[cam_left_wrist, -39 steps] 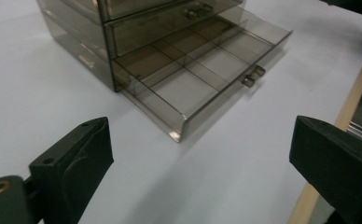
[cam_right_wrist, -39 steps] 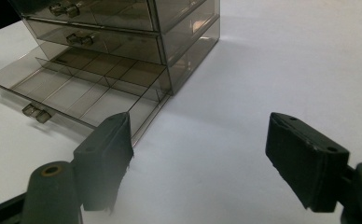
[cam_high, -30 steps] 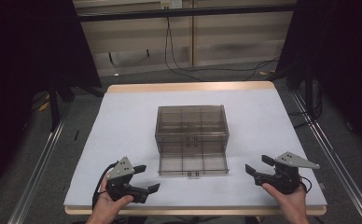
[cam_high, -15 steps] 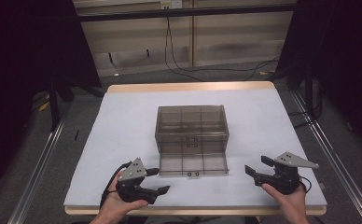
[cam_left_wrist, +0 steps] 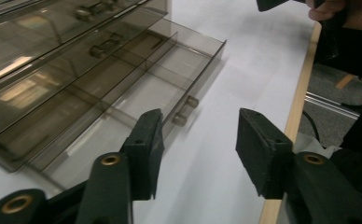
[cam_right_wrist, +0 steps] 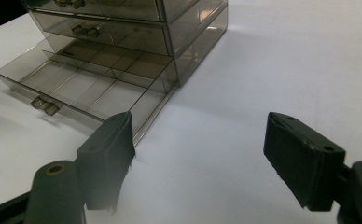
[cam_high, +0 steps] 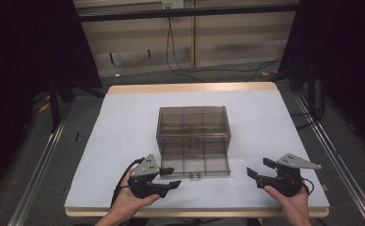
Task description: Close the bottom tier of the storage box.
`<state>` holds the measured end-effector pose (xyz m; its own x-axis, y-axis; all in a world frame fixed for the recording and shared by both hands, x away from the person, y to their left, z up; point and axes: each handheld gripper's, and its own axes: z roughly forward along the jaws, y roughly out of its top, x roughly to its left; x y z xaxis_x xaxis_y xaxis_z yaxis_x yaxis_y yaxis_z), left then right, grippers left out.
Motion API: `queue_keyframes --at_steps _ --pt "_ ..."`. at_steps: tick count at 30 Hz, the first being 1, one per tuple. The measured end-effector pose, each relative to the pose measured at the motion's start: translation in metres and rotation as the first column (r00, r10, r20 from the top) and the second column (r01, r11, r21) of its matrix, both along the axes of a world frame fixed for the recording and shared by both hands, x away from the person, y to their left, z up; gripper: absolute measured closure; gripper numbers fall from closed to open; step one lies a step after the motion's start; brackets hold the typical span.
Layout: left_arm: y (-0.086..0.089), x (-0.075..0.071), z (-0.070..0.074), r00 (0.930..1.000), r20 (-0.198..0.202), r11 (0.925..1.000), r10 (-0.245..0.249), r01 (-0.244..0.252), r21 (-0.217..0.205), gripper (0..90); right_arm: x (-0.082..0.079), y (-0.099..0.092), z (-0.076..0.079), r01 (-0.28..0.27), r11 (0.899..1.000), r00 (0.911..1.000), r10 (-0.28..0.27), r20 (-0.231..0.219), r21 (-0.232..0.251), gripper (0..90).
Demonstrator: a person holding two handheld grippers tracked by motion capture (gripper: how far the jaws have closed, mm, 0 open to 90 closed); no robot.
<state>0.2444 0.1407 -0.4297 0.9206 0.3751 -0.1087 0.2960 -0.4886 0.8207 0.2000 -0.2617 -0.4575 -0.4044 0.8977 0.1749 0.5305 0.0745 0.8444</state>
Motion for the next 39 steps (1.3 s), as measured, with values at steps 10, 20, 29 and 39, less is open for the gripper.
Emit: queue_keyframes --at_steps 10,20,29,39 --pt "-0.028 0.006 0.005 0.9977 0.012 0.9978 -0.067 0.067 0.006 67.8 0.002 0.001 0.0 -0.012 1.0 0.9999 0.012 -0.003 -0.01 24.2" --pt "-0.048 0.01 0.003 0.9913 -0.006 0.9904 -0.131 0.131 0.043 76.2 0.002 0.001 0.0 -0.021 1.0 0.9997 0.021 -0.014 0.002 24.2" --pt "-0.068 0.02 0.004 0.9862 0.008 0.9825 -0.166 0.164 0.087 90.0 0.004 0.003 0.0 -0.029 1.0 0.9994 0.029 -0.018 0.002 22.2" --pt "-0.072 0.027 -0.013 0.9892 -0.021 0.9846 -0.145 0.146 0.095 90.0 0.005 0.002 0.0 -0.022 1.0 0.9995 0.022 -0.021 0.004 20.8"
